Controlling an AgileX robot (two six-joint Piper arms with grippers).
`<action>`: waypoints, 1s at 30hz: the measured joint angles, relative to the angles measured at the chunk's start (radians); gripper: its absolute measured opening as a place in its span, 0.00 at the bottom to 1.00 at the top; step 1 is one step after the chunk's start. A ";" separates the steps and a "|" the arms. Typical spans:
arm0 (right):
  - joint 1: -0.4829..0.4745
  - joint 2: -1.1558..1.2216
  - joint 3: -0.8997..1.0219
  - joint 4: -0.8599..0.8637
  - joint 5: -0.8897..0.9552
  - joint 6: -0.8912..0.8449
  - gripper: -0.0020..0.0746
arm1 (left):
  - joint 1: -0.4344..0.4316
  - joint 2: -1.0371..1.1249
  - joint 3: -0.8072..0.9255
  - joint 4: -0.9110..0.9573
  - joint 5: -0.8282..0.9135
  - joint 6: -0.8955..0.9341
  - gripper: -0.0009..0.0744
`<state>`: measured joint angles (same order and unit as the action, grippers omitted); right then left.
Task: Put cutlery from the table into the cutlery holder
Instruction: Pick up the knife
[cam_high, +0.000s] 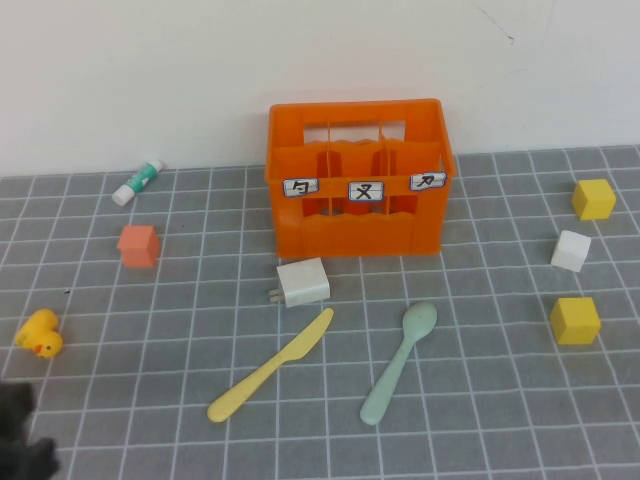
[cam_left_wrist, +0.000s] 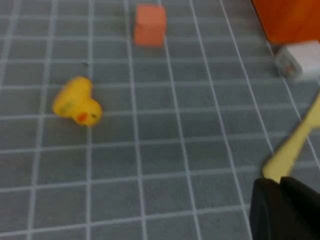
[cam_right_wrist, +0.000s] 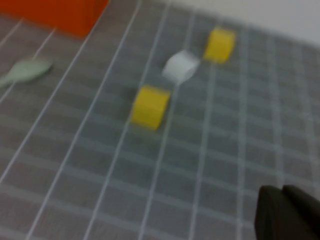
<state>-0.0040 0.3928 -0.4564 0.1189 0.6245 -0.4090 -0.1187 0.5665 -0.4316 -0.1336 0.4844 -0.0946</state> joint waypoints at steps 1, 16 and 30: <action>0.000 0.024 0.000 0.031 0.033 -0.053 0.02 | 0.000 0.029 -0.017 -0.041 0.026 0.049 0.01; 0.000 0.109 0.000 0.111 0.119 -0.290 0.02 | -0.120 0.615 -0.333 -0.264 0.200 0.412 0.01; 0.000 0.111 0.069 0.121 0.100 -0.292 0.02 | -0.413 0.919 -0.470 -0.075 0.202 0.073 0.01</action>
<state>-0.0040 0.5038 -0.3876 0.2403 0.7250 -0.7011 -0.5317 1.4851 -0.9020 -0.2085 0.6861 -0.0216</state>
